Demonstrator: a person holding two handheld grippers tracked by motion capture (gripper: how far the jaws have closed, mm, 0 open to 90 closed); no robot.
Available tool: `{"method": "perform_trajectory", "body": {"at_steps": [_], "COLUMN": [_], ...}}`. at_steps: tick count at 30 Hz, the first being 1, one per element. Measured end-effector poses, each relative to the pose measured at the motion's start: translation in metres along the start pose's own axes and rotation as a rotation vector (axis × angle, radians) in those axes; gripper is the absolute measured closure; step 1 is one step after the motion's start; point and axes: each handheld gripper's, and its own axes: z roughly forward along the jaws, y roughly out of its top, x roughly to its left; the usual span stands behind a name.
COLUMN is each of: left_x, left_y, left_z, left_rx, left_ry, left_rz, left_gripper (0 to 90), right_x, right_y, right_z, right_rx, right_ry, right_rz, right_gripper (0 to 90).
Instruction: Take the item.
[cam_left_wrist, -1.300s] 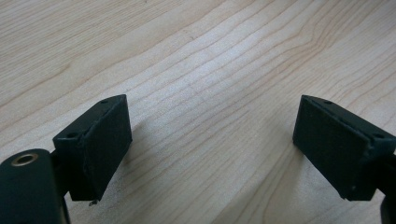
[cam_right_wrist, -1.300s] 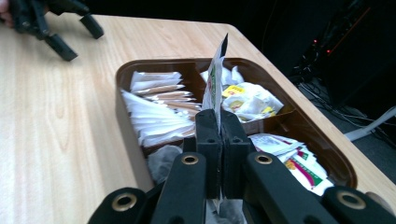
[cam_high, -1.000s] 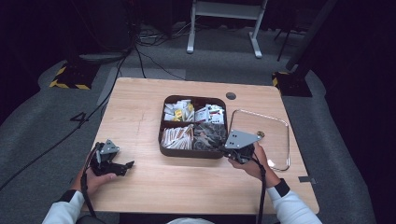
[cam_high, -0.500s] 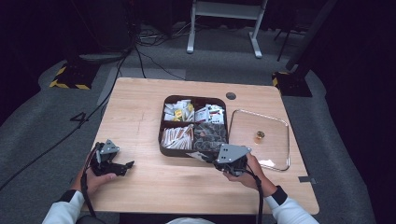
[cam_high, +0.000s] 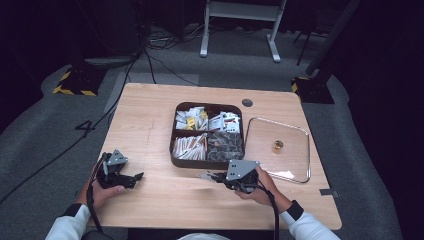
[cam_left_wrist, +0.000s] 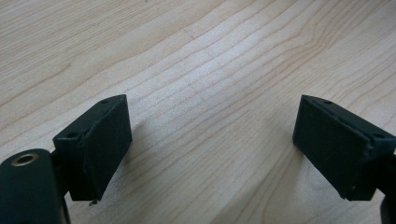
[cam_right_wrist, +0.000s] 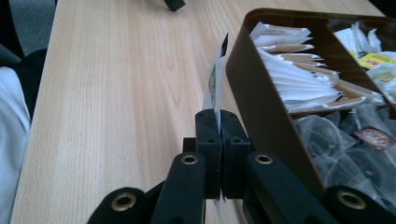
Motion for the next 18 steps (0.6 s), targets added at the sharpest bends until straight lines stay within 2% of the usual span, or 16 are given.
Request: {"method": "perform_trajectory", "body": {"at_steps": [11,18], "left_x": [0.000,0.000], "left_y": [0.000,0.000], "left_z": [0.000,0.000], "left_rx": [0.000,-0.001], "left_ry": [0.002,0.002], "left_rz": [0.000,-0.001], "left_gripper": [11.9,12.0], "right_x": [0.008,0.005], "right_y": [-0.005,-0.008], "right_z": [0.016,0.016], "right_rx": [0.029,0.014], "right_ry": [0.050,0.061], "right_rz": [-0.012,0.003], "right_gripper": [88.6,86.9]}}
